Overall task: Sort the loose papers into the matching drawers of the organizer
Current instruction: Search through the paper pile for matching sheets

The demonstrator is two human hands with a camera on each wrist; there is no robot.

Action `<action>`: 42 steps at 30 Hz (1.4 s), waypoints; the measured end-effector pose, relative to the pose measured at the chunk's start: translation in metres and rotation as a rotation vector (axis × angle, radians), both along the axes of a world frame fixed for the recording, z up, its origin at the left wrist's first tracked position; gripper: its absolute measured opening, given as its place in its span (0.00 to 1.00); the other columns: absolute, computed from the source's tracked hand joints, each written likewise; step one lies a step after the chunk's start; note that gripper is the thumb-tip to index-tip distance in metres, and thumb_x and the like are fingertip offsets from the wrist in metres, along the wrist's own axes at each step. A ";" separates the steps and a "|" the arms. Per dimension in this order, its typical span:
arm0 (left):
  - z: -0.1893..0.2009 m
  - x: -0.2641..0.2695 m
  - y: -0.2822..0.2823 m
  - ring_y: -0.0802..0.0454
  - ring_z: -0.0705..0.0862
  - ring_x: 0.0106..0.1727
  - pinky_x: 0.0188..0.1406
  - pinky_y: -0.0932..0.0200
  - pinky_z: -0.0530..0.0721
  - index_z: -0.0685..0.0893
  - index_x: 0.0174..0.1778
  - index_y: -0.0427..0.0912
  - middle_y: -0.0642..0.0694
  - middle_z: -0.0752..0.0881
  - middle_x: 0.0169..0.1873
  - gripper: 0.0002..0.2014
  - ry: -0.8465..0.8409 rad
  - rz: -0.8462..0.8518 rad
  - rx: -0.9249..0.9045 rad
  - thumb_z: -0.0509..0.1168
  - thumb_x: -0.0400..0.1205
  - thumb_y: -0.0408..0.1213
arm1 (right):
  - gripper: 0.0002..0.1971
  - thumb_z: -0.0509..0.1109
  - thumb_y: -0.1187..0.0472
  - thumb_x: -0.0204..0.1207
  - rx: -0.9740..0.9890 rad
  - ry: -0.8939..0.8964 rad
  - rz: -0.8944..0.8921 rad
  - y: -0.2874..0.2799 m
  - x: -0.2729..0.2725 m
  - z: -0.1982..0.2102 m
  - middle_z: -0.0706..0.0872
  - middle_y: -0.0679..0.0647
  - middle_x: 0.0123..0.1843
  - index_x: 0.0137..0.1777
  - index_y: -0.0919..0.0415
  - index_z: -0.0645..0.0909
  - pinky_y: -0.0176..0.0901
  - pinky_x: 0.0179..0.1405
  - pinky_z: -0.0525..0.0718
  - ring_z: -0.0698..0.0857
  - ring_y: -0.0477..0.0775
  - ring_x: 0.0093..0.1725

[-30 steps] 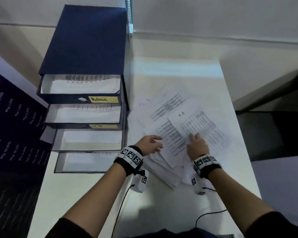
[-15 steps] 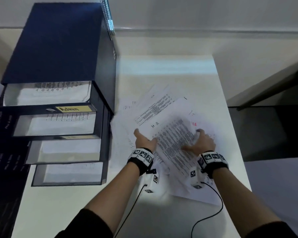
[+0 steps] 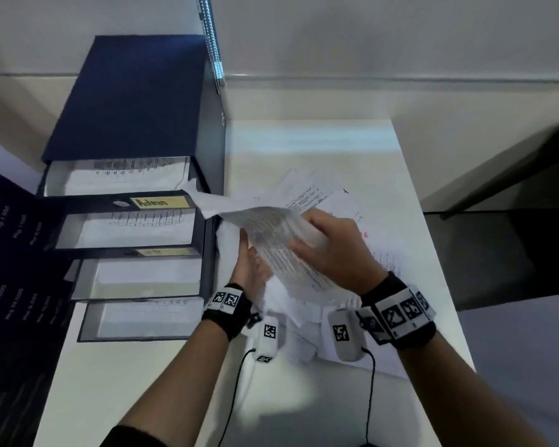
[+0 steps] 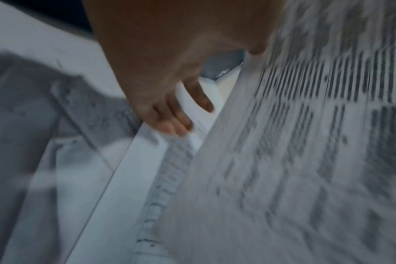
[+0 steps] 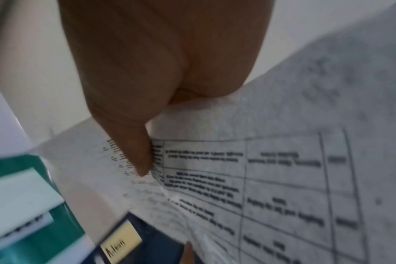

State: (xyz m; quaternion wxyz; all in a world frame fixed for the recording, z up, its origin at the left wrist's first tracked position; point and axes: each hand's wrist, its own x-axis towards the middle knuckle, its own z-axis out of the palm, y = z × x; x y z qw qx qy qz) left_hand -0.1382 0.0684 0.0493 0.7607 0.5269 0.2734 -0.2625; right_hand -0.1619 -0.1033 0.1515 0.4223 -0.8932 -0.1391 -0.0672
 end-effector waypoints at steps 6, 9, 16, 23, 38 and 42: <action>0.087 -0.025 0.071 0.58 0.80 0.66 0.70 0.51 0.77 0.73 0.75 0.47 0.59 0.79 0.65 0.32 -0.366 -0.145 0.341 0.71 0.78 0.57 | 0.34 0.76 0.53 0.77 0.299 0.182 -0.208 0.010 -0.007 0.024 0.86 0.44 0.62 0.80 0.48 0.64 0.25 0.50 0.83 0.86 0.31 0.54; 0.091 -0.034 0.107 0.65 0.88 0.53 0.50 0.63 0.85 0.84 0.63 0.50 0.59 0.90 0.52 0.16 -0.457 -0.146 0.400 0.72 0.80 0.46 | 0.28 0.68 0.46 0.82 0.248 0.293 -0.345 0.011 -0.012 -0.014 0.87 0.51 0.58 0.80 0.47 0.66 0.38 0.44 0.89 0.89 0.43 0.46; 0.033 -0.062 0.112 0.56 0.87 0.55 0.51 0.59 0.85 0.84 0.63 0.46 0.55 0.89 0.52 0.16 -0.349 -0.263 0.453 0.73 0.80 0.43 | 0.46 0.81 0.45 0.66 -0.414 1.020 -0.982 -0.086 -0.079 -0.151 0.65 0.69 0.74 0.78 0.61 0.63 0.68 0.66 0.79 0.71 0.74 0.72; -0.020 -0.062 0.072 0.45 0.82 0.68 0.71 0.41 0.78 0.79 0.71 0.41 0.48 0.84 0.67 0.33 -0.265 -0.495 0.561 0.74 0.75 0.57 | 0.38 0.88 0.52 0.59 -0.120 0.913 -1.001 -0.114 -0.113 -0.175 0.85 0.63 0.58 0.67 0.59 0.75 0.53 0.55 0.84 0.84 0.66 0.61; -0.078 -0.036 0.012 0.37 0.69 0.72 0.68 0.50 0.73 0.89 0.49 0.40 0.38 0.67 0.74 0.15 -0.362 -0.440 1.165 0.79 0.71 0.44 | 0.38 0.72 0.33 0.71 -0.219 0.700 -0.721 -0.050 -0.083 -0.179 0.73 0.63 0.67 0.74 0.58 0.75 0.54 0.69 0.77 0.77 0.64 0.66; -0.089 -0.034 0.022 0.36 0.66 0.77 0.75 0.48 0.70 0.90 0.48 0.43 0.35 0.63 0.79 0.15 -0.286 -0.363 1.224 0.80 0.69 0.46 | 0.40 0.76 0.36 0.69 -0.246 0.665 -0.640 -0.040 -0.078 -0.178 0.72 0.61 0.65 0.75 0.60 0.75 0.53 0.70 0.77 0.76 0.63 0.65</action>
